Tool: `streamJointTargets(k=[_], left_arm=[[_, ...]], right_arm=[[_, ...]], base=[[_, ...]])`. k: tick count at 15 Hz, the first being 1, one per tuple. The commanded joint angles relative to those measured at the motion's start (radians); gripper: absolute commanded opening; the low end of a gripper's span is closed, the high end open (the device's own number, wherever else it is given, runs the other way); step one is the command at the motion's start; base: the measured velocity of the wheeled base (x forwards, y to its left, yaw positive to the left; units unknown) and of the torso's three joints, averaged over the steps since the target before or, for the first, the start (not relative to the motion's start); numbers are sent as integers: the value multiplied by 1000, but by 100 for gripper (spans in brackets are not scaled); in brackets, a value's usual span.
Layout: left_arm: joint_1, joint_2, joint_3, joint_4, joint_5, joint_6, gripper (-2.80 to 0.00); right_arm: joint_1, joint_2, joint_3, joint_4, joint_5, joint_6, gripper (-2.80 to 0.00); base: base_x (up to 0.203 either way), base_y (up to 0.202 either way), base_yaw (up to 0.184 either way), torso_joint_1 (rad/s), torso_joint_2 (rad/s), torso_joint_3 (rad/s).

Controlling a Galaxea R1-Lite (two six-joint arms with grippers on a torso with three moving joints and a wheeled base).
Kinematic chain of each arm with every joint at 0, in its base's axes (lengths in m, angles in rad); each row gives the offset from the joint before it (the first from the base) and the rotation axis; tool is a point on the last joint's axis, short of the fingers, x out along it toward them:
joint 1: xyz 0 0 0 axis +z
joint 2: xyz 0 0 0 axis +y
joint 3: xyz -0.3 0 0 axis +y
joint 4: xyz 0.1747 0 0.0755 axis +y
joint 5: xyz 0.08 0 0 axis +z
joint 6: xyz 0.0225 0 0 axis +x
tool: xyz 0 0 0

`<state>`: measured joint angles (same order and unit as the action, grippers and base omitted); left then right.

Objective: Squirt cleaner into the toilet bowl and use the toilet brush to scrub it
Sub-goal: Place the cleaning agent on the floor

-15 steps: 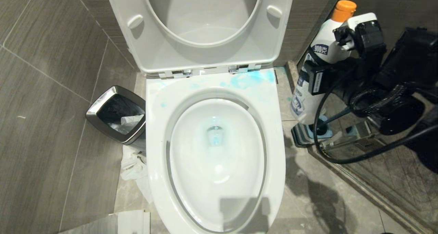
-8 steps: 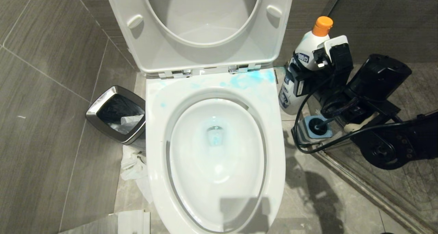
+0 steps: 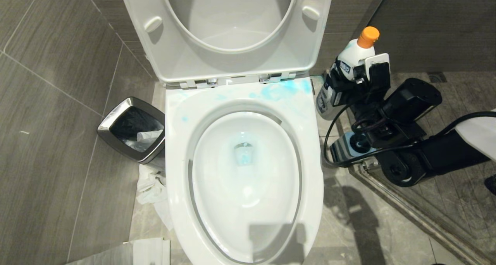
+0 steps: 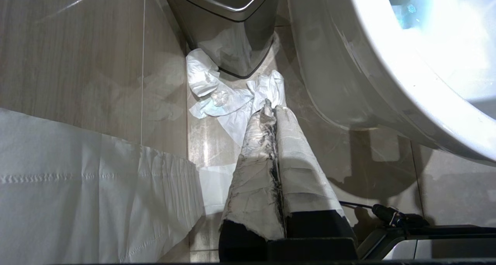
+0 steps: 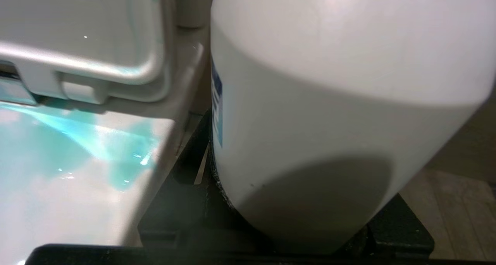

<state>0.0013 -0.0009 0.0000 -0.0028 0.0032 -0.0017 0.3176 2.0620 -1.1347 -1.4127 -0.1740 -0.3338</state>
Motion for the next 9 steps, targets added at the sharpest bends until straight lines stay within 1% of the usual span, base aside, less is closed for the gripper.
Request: streamJointTargets(k=[1,3,9], left_arm=[[0,1,0,0,0,0,-280],[0,1,0,0,0,0,-280],[0,1,0,0,0,0,-280]], right_arm=[[-16,61,-34,-15,-4,-2,-280],[-27,95,-84,-18,-10,-1,-280],[-47,157,-148,-29,0,17,-280]], base=[[0,0,0,0,0,0],[0,0,0,0,0,0],[0,0,0,0,0,0]])
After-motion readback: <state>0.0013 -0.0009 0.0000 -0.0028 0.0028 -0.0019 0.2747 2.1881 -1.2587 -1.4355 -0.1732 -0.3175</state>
